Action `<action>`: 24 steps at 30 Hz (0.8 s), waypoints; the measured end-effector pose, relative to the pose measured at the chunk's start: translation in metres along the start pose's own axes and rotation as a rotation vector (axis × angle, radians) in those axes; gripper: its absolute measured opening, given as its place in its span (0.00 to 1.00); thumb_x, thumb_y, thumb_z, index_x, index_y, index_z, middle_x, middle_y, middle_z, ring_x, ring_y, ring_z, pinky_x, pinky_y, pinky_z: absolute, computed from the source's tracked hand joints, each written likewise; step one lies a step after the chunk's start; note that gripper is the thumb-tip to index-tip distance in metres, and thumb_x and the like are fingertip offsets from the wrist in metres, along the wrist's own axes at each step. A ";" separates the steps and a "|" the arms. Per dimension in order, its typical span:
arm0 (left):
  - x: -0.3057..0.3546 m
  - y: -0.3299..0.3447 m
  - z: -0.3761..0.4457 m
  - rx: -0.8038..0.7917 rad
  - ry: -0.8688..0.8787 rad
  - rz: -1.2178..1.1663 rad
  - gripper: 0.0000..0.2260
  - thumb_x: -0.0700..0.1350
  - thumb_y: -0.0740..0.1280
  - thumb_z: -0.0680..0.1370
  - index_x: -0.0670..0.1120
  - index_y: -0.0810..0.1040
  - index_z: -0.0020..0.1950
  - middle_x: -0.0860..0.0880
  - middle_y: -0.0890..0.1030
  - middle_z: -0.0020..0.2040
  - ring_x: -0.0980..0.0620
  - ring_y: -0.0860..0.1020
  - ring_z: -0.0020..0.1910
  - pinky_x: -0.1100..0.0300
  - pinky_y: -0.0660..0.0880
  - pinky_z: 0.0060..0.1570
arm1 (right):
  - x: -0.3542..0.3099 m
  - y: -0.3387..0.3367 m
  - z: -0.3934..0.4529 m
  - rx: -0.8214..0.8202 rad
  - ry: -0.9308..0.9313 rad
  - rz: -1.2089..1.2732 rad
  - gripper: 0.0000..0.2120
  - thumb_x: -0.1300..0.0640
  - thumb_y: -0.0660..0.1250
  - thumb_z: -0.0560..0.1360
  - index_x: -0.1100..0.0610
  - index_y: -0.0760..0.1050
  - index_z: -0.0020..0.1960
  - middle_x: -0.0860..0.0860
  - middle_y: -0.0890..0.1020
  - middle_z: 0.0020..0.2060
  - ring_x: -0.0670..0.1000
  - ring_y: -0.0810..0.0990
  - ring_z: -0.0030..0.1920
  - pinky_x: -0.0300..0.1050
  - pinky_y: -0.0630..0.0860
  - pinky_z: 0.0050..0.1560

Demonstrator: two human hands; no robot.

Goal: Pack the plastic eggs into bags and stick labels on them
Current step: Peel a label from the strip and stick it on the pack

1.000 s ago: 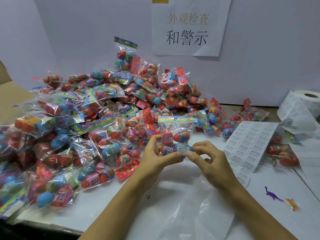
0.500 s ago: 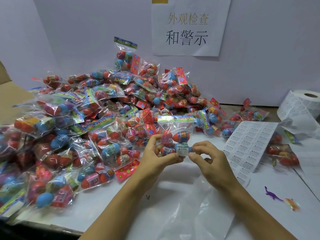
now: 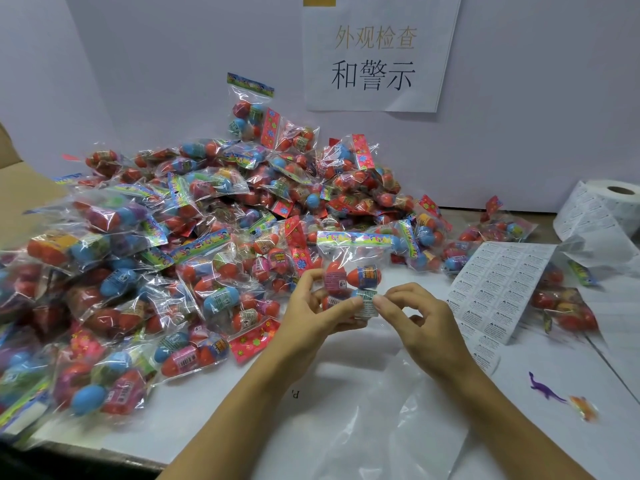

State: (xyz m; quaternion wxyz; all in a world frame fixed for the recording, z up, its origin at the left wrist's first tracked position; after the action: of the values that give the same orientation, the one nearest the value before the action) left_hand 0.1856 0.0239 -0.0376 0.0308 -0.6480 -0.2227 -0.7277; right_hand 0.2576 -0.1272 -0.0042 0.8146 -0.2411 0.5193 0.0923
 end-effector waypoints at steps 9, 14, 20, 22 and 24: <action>-0.001 0.000 0.001 -0.011 -0.002 -0.009 0.26 0.41 0.77 0.71 0.45 0.71 0.66 0.39 0.85 0.54 0.38 0.86 0.51 0.52 0.83 0.49 | 0.002 0.001 0.000 -0.006 0.000 -0.015 0.07 0.56 0.73 0.76 0.50 0.82 0.39 0.40 0.81 0.42 0.44 0.80 0.44 0.33 0.73 0.37; -0.003 0.000 0.002 -0.002 -0.016 -0.024 0.22 0.38 0.72 0.72 0.44 0.70 0.64 0.40 0.86 0.52 0.39 0.86 0.49 0.53 0.83 0.47 | 0.004 0.000 0.001 -0.014 0.019 -0.010 0.08 0.57 0.72 0.77 0.48 0.82 0.40 0.40 0.81 0.43 0.43 0.80 0.45 0.35 0.74 0.39; -0.001 0.001 0.001 -0.008 0.003 -0.011 0.24 0.41 0.77 0.71 0.45 0.71 0.64 0.40 0.86 0.53 0.38 0.86 0.49 0.53 0.83 0.48 | 0.004 0.001 0.000 -0.006 0.009 -0.028 0.08 0.58 0.73 0.76 0.49 0.82 0.40 0.44 0.82 0.43 0.43 0.80 0.44 0.35 0.74 0.38; -0.002 0.000 0.001 -0.001 -0.005 -0.023 0.22 0.39 0.73 0.72 0.45 0.71 0.63 0.40 0.86 0.51 0.38 0.86 0.48 0.53 0.83 0.47 | 0.005 0.000 0.001 -0.006 0.018 -0.008 0.09 0.60 0.72 0.77 0.50 0.82 0.40 0.45 0.82 0.44 0.43 0.80 0.44 0.35 0.74 0.38; -0.001 0.000 0.001 -0.002 -0.003 -0.038 0.22 0.39 0.73 0.72 0.45 0.71 0.63 0.40 0.86 0.52 0.38 0.86 0.49 0.53 0.83 0.47 | 0.003 0.001 0.001 -0.004 0.012 -0.002 0.09 0.58 0.72 0.77 0.49 0.82 0.39 0.45 0.82 0.43 0.43 0.80 0.44 0.35 0.74 0.38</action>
State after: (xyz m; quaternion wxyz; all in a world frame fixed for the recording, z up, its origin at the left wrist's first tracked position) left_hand 0.1873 0.0239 -0.0388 0.0162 -0.6447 -0.2343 -0.7274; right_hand 0.2593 -0.1268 -0.0072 0.8110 -0.2439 0.5239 0.0912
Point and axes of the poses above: each hand's wrist, its own z-axis towards the middle knuckle, its own y-axis out of the palm, x = y × z, the point moved 9 cm from there along z, towards the middle knuckle
